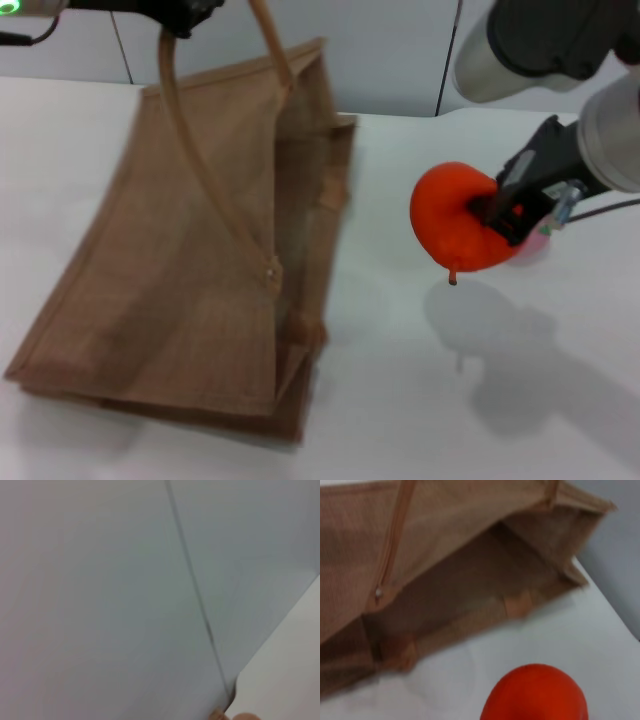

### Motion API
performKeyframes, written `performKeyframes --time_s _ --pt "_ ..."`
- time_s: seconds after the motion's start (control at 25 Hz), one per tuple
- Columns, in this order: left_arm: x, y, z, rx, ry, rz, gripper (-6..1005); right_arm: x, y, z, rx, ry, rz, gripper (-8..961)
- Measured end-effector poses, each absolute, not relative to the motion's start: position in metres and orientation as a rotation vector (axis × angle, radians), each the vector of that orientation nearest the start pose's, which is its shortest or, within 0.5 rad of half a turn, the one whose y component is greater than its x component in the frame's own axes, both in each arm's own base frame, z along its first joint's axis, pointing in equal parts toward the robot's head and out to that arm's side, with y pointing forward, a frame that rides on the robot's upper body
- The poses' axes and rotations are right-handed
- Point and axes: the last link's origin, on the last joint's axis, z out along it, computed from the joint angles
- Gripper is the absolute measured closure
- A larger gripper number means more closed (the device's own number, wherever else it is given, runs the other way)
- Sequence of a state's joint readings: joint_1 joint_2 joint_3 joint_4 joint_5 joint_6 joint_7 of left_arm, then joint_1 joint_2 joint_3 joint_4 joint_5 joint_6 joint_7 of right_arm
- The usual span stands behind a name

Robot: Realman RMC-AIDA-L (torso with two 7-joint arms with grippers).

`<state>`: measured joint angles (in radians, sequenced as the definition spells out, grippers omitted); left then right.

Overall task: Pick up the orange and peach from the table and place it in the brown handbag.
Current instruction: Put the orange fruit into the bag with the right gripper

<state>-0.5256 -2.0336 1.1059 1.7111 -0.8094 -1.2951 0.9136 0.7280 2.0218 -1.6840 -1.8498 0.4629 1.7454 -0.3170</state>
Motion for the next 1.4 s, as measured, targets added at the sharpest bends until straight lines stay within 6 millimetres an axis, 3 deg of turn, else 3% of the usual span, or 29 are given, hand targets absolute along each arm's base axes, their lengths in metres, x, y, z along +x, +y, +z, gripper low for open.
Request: performKeyframes --time_s 0.16,0.44,0.64,1.12,1.4 --pt "-0.095 0.381 0.117 -2.341 -0.215 -0.159 877 0.055 0.335 0.014 -2.534 0.379 -0.489 851" --pt "-0.078 0.372 0.113 -2.351 -0.165 -0.177 878 0.068 0.355 -0.004 -2.550 0.429 -0.456 887" --pt "-0.073 0.365 0.113 -2.347 -0.148 -0.183 878 0.066 0.357 -0.021 -2.655 0.425 -0.368 875" --pt "-0.068 0.363 0.109 -2.360 -0.124 -0.184 878 0.029 0.366 -0.036 -2.736 0.278 -0.115 825" --pt "-0.065 0.362 0.104 -2.372 -0.106 -0.178 877 0.038 0.385 -0.046 -2.717 0.350 -0.098 797"
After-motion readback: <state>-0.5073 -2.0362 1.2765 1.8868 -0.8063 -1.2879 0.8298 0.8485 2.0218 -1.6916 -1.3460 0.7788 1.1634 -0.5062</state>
